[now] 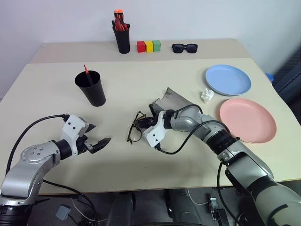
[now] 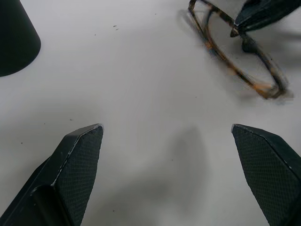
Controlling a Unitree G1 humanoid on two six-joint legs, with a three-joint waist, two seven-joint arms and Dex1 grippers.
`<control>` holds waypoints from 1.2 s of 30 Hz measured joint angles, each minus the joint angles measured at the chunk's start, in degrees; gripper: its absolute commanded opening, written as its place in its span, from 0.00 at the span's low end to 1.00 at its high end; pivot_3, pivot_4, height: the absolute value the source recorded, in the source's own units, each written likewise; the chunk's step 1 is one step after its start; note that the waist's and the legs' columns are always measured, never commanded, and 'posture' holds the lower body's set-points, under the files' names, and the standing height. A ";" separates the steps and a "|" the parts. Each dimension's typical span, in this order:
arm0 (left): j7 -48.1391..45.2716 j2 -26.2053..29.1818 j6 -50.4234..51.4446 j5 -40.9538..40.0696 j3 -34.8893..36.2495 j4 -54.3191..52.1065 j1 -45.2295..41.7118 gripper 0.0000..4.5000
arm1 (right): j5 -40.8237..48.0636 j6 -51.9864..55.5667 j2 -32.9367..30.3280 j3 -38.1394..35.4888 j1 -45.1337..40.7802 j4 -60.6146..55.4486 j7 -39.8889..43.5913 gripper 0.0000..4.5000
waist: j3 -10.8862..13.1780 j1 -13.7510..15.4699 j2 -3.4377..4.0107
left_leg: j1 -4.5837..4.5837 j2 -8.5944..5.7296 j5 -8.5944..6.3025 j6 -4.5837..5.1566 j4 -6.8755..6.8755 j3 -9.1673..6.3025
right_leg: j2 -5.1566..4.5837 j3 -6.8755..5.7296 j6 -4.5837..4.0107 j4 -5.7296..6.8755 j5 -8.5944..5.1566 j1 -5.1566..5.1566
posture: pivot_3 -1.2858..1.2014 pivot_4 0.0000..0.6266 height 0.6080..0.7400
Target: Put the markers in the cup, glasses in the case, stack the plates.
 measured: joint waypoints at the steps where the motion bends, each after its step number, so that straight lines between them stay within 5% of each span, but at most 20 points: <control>1: 0.00 -0.06 -0.04 0.00 0.00 0.00 0.00 1.00 | -0.13 0.00 0.00 0.01 0.11 -0.02 -0.15 0.00 | 0.00 0.00 0.00 | 0.00 0.00 0.00 0.00 0.00 0.00 | 0.00 0.00 0.00 0.00 0.00 0.00 | 0.52 0.24 1.00; 11: -0.07 -0.58 -0.93 0.92 -0.55 0.28 -0.94 1.00 | 3.83 6.13 -3.14 -3.12 5.80 -9.68 2.80 0.00 | 0.00 0.26 0.00 | -0.02 0.00 0.00 0.00 0.01 0.00 | -0.01 0.00 0.01 -0.01 0.00 0.03 | 0.52 0.24 1.00; 19: -1.16 -4.87 -4.87 3.60 -8.37 5.32 -14.61 1.00 | 16.00 33.16 -7.91 -15.67 19.04 -38.60 14.18 0.00 | -0.01 0.68 0.01 | -0.03 -0.02 0.00 0.00 0.07 -0.04 | 0.00 -0.02 0.17 0.00 0.09 0.07 | 0.52 0.24 1.00; 26: -14.33 -11.12 -20.78 13.74 -24.39 31.75 -39.15 1.00 | 20.19 58.56 -13.70 -30.55 21.10 -56.41 17.26 0.00 | -0.02 1.71 0.01 | -0.04 -0.03 0.00 0.01 0.14 0.00 | 0.03 -0.03 0.03 -0.05 0.02 0.10 | 0.52 0.24 1.00; 36: -27.44 -26.95 -50.31 27.31 -34.14 78.38 -66.68 1.00 | 20.36 67.93 -18.76 -37.03 35.51 -65.49 15.01 0.00 | -0.01 1.53 -0.02 | -0.43 -0.09 -0.12 0.23 0.14 0.00 | -0.01 -0.03 0.30 -0.15 0.06 -0.19 | 0.52 0.24 1.00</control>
